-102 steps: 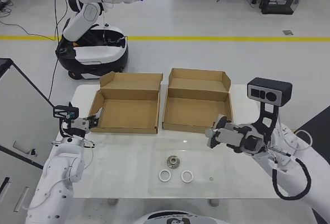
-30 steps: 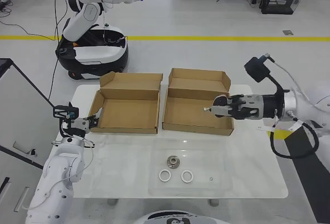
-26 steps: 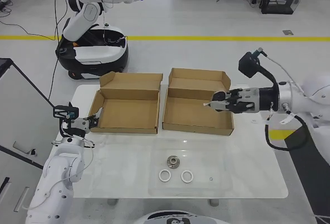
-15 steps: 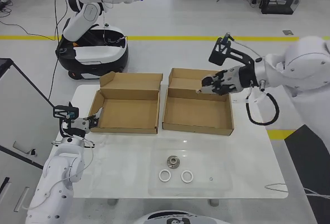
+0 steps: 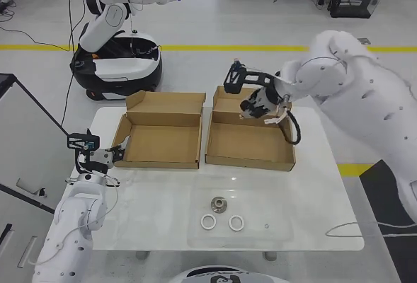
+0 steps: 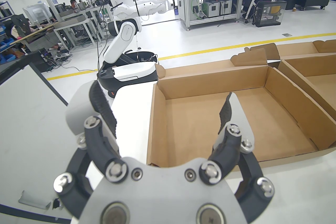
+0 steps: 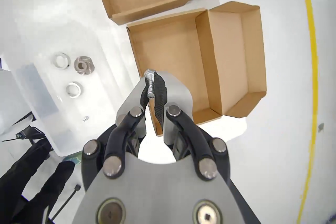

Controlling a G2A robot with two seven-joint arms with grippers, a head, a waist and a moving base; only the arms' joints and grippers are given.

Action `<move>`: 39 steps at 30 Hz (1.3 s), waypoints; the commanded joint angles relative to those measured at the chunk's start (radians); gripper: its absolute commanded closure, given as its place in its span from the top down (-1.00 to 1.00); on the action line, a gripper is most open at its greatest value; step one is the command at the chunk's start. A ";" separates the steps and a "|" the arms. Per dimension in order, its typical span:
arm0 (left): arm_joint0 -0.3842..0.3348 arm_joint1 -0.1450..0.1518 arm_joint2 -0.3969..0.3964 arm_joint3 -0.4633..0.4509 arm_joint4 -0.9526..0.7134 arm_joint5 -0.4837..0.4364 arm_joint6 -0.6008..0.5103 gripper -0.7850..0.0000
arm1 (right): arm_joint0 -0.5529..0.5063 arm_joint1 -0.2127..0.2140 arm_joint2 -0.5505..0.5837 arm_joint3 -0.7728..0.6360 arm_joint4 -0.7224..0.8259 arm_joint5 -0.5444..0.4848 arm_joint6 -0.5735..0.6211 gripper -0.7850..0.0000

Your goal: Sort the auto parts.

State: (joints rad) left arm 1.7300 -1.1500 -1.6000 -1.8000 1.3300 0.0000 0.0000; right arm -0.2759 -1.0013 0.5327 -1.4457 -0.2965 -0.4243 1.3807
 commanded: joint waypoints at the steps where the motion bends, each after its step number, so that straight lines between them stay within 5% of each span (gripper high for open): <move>1: 0.000 0.000 0.000 0.000 0.000 0.000 0.000 1.00 | 0.009 -0.014 -0.028 0.027 -0.019 0.006 0.008 -1.00; 21: 0.000 0.000 0.000 0.000 0.000 0.000 0.000 1.00 | -0.015 -0.124 -0.202 0.301 -0.165 0.068 0.038 -1.00; 39: 0.000 0.000 0.000 0.000 0.000 0.000 0.000 1.00 | -0.070 -0.183 -0.233 0.506 -0.197 0.084 0.002 -1.00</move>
State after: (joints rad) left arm 1.7300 -1.1500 -1.6000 -1.8000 1.3300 0.0000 0.0000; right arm -0.3445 -1.1832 0.2992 -0.9485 -0.4914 -0.3418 1.3853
